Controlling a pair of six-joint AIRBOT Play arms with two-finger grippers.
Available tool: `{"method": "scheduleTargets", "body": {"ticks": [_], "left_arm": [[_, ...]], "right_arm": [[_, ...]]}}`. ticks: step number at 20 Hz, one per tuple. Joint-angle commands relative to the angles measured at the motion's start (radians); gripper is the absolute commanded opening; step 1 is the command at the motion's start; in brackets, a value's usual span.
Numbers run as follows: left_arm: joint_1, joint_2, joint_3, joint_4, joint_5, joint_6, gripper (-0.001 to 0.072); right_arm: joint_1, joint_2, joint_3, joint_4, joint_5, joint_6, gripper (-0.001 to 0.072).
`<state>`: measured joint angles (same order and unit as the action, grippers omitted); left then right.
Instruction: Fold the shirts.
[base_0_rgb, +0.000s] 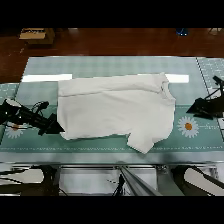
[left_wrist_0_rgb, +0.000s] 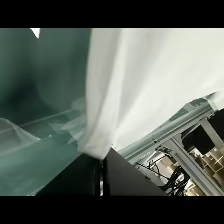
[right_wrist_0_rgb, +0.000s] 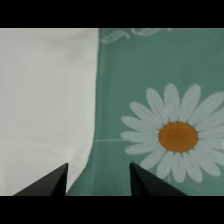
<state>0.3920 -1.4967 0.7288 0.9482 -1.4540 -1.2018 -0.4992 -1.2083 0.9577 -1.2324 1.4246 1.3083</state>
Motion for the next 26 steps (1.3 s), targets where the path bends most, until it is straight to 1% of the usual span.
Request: {"method": "scheduleTargets", "body": {"ticks": [1,4,5,7,9,10,11,12,13,14,16,18,20,22,24,26], "left_arm": [[0.047,0.002,0.001,-0.008,-0.040,0.016,0.0028],[0.050,0.002,0.001,-0.048,-0.043,0.037,0.0028],[0.050,0.002,0.001,-0.080,-0.043,0.044,0.0028],[0.050,0.002,0.001,-0.179,-0.052,0.089,0.0029],[0.050,0.003,0.002,-0.254,-0.058,0.110,0.0029],[0.050,0.004,0.004,-0.266,-0.057,0.110,0.0028],[0.050,0.004,0.006,-0.267,-0.057,0.115,0.0029],[0.050,0.004,0.006,-0.268,-0.056,0.121,0.0029],[0.050,0.004,0.006,-0.268,-0.054,0.121,0.0029],[0.050,0.005,0.008,-0.269,-0.055,0.121,0.0029],[0.050,0.013,0.033,-0.269,-0.058,0.135,0.0028],[0.050,0.040,0.097,-0.277,-0.066,0.135,0.0028],[0.050,0.066,0.191,-0.328,-0.065,0.134,0.0029],[0.048,0.068,0.287,-0.422,-0.040,0.132,0.0028],[0.031,0.066,0.358,-0.475,0.050,0.131,0.0029],[-0.008,0.055,0.410,-0.477,0.161,0.131,0.0028]], "right_arm": [[-0.070,0.039,-0.191,0.051,0.004,-0.051,0.0496],[-0.070,0.042,-0.353,0.164,-0.072,-0.081,0.0492],[-0.062,0.042,-0.388,0.199,-0.101,-0.099,0.0477],[-0.002,0.042,-0.434,0.213,-0.167,-0.108,0.0476],[0.103,0.042,-0.464,0.218,-0.278,-0.072,0.0476],[0.159,0.040,-0.470,0.217,-0.348,-0.031,0.0475],[0.210,0.037,-0.470,0.213,-0.414,0.023,0.0431],[0.248,0.036,-0.470,0.216,-0.468,0.066,0.0323],[0.277,0.036,-0.468,0.222,-0.505,0.092,0.0154],[0.294,0.037,-0.455,0.246,-0.496,0.094,0.0022],[0.294,0.069,-0.397,0.273,-0.424,0.052,0.0022],[0.294,0.140,-0.294,0.270,-0.386,0.040,0.0021],[0.296,0.187,-0.177,0.278,-0.456,0.056,0.0019],[0.296,0.162,-0.071,0.323,-0.548,0.068,0.0018],[0.296,0.084,0.013,0.365,-0.611,0.066,0.0018],[0.296,-0.020,0.092,0.403,-0.655,0.047,0.0018]]}}
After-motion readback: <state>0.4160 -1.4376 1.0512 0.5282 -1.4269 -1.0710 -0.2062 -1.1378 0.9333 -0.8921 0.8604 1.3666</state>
